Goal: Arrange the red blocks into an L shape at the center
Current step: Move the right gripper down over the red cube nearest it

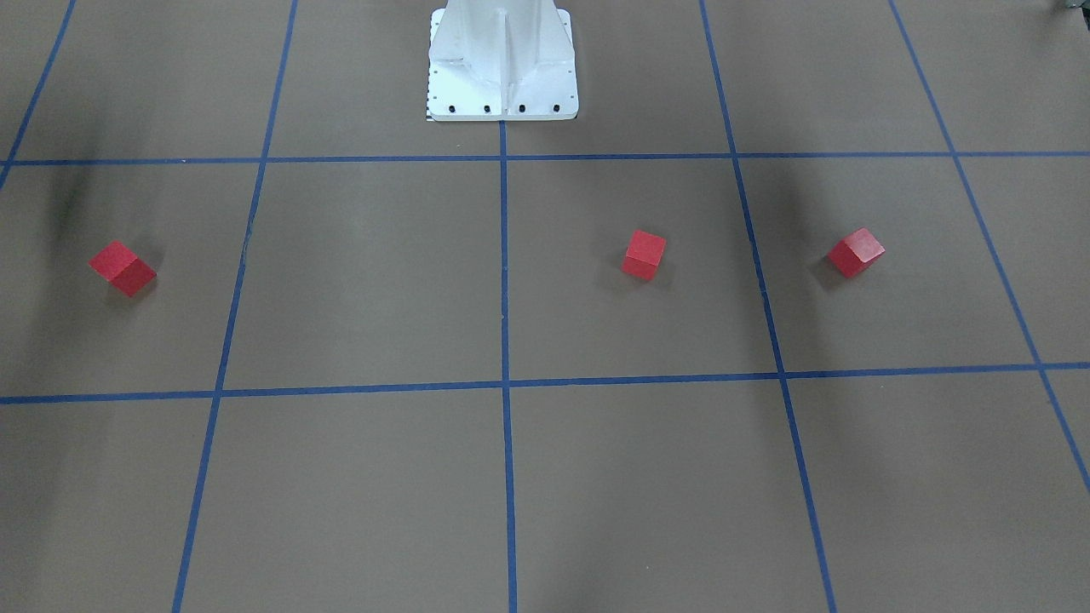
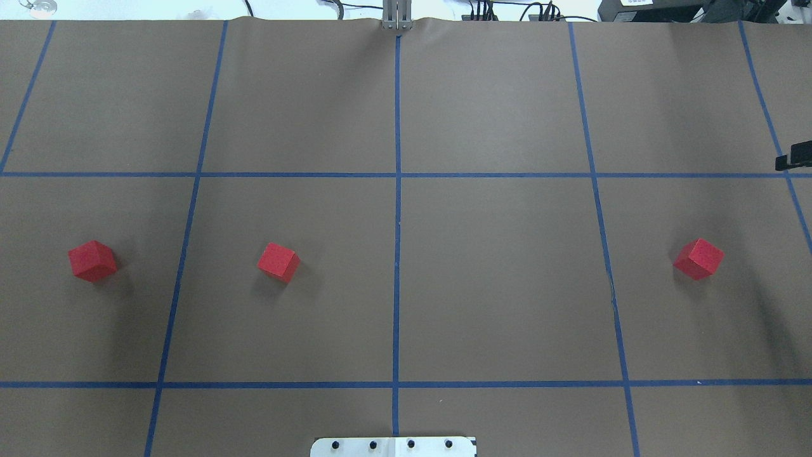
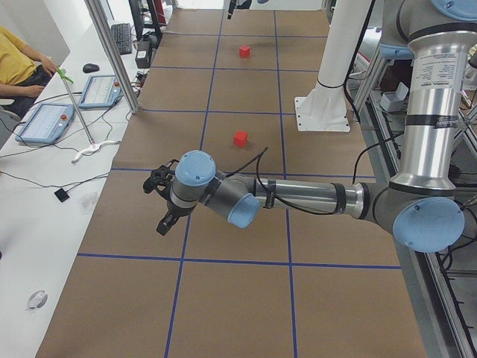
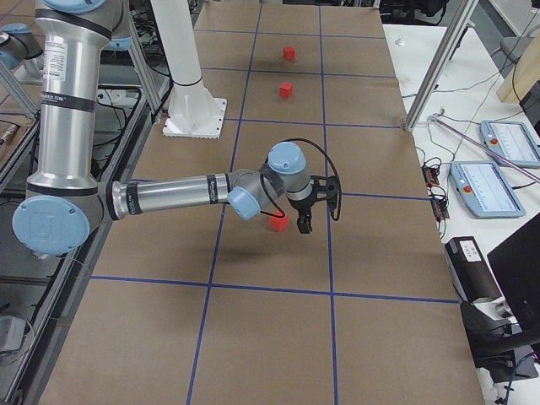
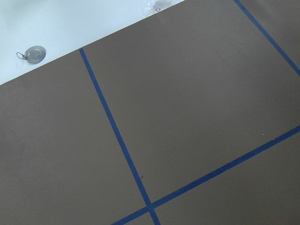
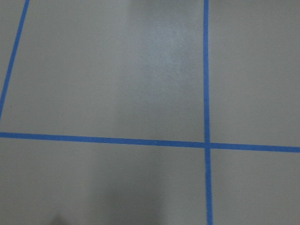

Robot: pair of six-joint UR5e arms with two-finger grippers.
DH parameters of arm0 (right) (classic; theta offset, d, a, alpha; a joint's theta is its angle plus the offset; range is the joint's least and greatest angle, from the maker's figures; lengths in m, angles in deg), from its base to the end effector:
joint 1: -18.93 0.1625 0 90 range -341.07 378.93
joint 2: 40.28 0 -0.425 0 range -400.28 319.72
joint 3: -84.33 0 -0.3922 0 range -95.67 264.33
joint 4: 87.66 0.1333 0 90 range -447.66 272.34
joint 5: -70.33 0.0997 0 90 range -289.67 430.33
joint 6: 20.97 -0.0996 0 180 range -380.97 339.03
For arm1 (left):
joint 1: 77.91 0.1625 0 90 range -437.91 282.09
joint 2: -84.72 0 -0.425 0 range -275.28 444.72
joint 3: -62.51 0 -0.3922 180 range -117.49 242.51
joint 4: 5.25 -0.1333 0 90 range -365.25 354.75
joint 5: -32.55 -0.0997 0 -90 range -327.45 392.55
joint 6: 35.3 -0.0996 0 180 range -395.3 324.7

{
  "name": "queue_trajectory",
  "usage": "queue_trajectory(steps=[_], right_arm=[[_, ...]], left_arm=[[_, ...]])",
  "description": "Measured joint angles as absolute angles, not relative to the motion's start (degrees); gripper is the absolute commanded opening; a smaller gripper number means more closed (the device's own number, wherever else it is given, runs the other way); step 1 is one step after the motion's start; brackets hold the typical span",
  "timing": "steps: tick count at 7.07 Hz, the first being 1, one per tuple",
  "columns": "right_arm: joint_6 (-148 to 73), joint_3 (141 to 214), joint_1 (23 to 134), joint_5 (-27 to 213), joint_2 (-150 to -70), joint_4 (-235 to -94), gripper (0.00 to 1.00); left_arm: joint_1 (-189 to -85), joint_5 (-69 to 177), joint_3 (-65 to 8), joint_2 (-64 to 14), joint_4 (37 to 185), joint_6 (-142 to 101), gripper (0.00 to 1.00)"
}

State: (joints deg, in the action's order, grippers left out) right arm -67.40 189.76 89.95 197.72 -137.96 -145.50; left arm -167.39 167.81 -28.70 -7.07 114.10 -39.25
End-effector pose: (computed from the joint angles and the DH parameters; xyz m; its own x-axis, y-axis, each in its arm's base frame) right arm -0.0804 -0.4578 0.5275 0.6113 0.0935 0.7859 -0.2806 0.9541 0.1047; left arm -0.0578 -0.5272 0.5726 0.6982 0.4437 -0.5618 -0.0559 0.8161 0.5752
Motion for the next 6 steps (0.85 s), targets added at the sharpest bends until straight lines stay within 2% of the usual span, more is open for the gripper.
queue_trajectory(steps=[2, 6], right_arm=[[-74.7, 191.9, 79.1, 187.3, -138.1, -144.5, 1.0], [-99.9, 193.2, 65.2, 173.2, -140.6, -144.4, 0.97]], left_arm=[[-167.2, 167.8, -28.6, -7.0, 114.2, -39.2, 1.0], [-167.0, 167.7, -28.7, -7.1, 114.3, -39.2, 1.0]])
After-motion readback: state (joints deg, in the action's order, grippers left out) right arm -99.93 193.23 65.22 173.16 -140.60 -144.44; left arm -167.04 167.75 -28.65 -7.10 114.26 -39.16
